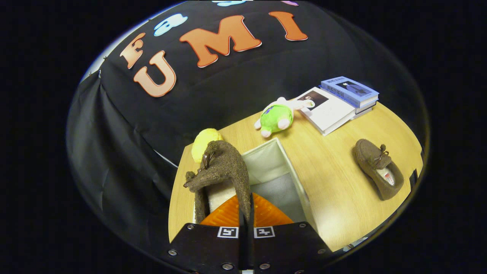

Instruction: Open the storage box then place both shoes into the box .Put the left shoe in first, then the right shoe, with the right side of both shoes facing outward in a uniform manner.

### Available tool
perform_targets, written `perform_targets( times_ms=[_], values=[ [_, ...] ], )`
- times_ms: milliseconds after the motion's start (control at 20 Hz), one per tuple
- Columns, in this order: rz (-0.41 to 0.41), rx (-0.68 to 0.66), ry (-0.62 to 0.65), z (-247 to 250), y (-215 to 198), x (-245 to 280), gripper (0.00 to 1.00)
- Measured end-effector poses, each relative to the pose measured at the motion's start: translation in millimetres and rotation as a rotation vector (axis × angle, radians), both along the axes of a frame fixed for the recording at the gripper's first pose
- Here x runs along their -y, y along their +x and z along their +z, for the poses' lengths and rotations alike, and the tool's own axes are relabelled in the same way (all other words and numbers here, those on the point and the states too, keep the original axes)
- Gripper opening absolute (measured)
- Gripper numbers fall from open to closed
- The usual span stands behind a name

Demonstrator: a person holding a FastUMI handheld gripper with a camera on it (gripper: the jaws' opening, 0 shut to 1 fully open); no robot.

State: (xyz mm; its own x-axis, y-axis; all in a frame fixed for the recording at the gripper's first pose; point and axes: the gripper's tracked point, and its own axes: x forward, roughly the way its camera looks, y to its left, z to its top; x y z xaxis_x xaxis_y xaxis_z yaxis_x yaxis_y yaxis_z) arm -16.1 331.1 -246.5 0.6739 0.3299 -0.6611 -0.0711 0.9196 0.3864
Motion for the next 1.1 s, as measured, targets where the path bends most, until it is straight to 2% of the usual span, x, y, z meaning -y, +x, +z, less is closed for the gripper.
perform_targets(
  times_ms=[200, 400, 500, 600, 750, 900, 1100],
  values=[
    [0.009, -0.034, -0.026, -12.9, -3.9, -14.2, 0.02],
    [0.05, -0.06, -0.08, -19.7, -18.2, -23.0, 0.04],
    [0.089, -0.069, -0.064, -20.4, -22.2, -32.5, 0.07],
    [0.115, -0.058, -0.034, -9.4, -23.9, -37.5, 0.44],
    [0.125, 0.002, -0.081, 5.2, -14.7, -27.3, 0.99],
    [0.145, 0.049, -0.075, 21.8, -6.8, -15.4, 0.99],
    [0.126, 0.115, -0.129, 32.5, 13.1, 32.4, 0.99]
  ],
)
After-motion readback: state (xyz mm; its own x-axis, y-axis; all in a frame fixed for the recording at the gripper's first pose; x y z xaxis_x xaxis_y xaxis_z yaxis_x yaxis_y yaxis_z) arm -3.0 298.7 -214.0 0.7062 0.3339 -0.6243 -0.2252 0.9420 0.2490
